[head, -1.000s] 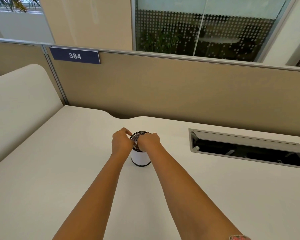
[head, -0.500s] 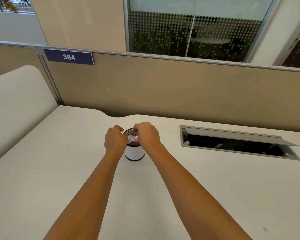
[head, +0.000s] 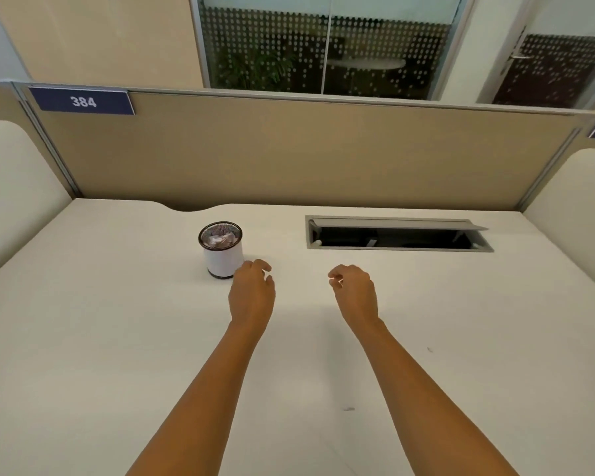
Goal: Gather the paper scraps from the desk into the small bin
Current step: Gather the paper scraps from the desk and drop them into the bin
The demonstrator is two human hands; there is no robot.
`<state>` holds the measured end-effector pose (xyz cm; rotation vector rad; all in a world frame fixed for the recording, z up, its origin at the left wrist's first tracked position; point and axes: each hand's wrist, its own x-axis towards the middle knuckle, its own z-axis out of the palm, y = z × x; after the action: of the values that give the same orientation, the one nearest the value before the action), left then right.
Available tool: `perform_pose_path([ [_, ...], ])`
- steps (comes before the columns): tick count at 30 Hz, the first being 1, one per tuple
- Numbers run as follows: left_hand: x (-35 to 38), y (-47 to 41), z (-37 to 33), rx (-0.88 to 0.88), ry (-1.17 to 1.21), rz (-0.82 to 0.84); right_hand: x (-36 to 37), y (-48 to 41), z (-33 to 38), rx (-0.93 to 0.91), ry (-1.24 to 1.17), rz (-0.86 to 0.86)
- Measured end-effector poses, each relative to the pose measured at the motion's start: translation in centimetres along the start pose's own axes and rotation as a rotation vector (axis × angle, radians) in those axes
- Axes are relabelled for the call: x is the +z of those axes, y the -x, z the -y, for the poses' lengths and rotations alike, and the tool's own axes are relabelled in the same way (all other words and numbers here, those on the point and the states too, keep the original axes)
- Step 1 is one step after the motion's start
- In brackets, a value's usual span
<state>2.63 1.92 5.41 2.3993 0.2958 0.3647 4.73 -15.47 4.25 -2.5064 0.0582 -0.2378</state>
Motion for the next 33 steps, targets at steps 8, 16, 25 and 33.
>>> perform_pose_path([
  [8,6.2,11.4,-1.0,0.204,0.033,0.397,-4.5,7.7,-11.9,0.137,0.204,0.028],
  [16,6.5,15.1,-0.2,0.348,-0.058,0.678,-5.9,10.2,-15.9,0.120,0.254,0.073],
  [25,6.4,16.9,-1.0,0.260,-0.033,0.556,-6.4,10.8,-15.6,0.124,0.277,0.046],
  [33,5.1,14.9,-3.3,-0.348,0.574,0.288,-6.0,10.1,-9.6,0.236,-0.411,-0.029],
])
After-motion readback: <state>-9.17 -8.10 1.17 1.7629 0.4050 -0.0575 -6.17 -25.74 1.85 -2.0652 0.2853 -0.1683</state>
